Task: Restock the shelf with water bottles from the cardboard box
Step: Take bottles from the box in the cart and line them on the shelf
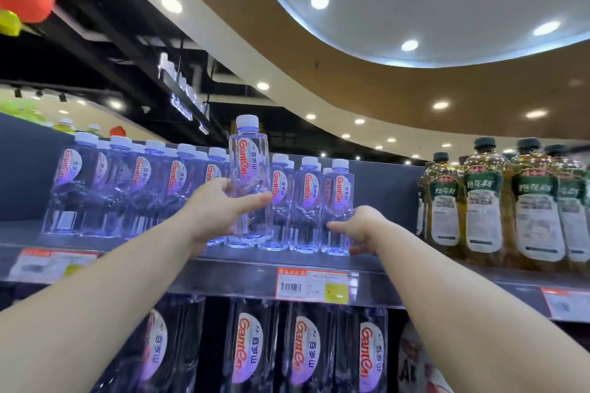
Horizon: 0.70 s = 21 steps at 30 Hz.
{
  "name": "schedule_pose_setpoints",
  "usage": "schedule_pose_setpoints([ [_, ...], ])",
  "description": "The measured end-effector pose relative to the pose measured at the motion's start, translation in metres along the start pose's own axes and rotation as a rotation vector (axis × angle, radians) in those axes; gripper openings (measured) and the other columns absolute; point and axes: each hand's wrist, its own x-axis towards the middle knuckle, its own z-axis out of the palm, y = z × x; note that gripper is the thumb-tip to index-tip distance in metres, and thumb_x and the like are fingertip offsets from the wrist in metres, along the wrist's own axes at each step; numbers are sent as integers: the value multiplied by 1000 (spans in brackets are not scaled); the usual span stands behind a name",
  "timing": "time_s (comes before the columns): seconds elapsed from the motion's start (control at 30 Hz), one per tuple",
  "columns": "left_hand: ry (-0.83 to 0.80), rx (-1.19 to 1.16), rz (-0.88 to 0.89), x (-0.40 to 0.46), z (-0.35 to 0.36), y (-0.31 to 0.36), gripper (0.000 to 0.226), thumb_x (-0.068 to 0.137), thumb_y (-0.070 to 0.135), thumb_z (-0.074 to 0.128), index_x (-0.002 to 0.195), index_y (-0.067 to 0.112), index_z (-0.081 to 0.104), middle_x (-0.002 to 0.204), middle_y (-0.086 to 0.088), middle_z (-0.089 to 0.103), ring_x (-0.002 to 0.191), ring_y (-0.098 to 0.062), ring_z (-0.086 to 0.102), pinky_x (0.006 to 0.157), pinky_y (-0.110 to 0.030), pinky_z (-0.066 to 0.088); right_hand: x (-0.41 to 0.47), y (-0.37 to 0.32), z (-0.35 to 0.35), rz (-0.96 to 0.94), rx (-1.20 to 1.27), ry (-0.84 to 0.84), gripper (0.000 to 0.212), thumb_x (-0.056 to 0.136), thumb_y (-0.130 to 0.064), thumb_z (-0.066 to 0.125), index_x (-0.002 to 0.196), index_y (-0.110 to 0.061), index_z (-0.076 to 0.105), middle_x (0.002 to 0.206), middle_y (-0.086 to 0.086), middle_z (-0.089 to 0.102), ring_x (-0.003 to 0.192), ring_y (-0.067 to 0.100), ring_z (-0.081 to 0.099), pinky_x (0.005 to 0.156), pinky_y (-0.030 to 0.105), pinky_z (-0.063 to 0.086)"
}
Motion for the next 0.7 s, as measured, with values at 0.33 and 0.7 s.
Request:
schedule_pose_setpoints([
  [0.33, -24, -57, -48, 4, 15, -1, 47, 72, 41, 84, 107, 18, 63, 107, -2, 74, 107, -20, 66, 90, -49, 54, -3, 2, -1, 12, 10, 79, 65, 74, -48, 77, 119, -8, 52, 115, 10, 61, 97, 28, 64, 84, 42, 57],
  [0.7, -5, -17, -37, -7, -4, 7, 39, 78, 31, 82, 110, 21, 63, 108, -2, 74, 94, -18, 70, 61, -24, 49, -74, -70, 53, -519, 164, -322, 79, 65, -41, 81, 132, -19, 47, 102, 0, 71, 74, 15, 65, 67, 31, 53],
])
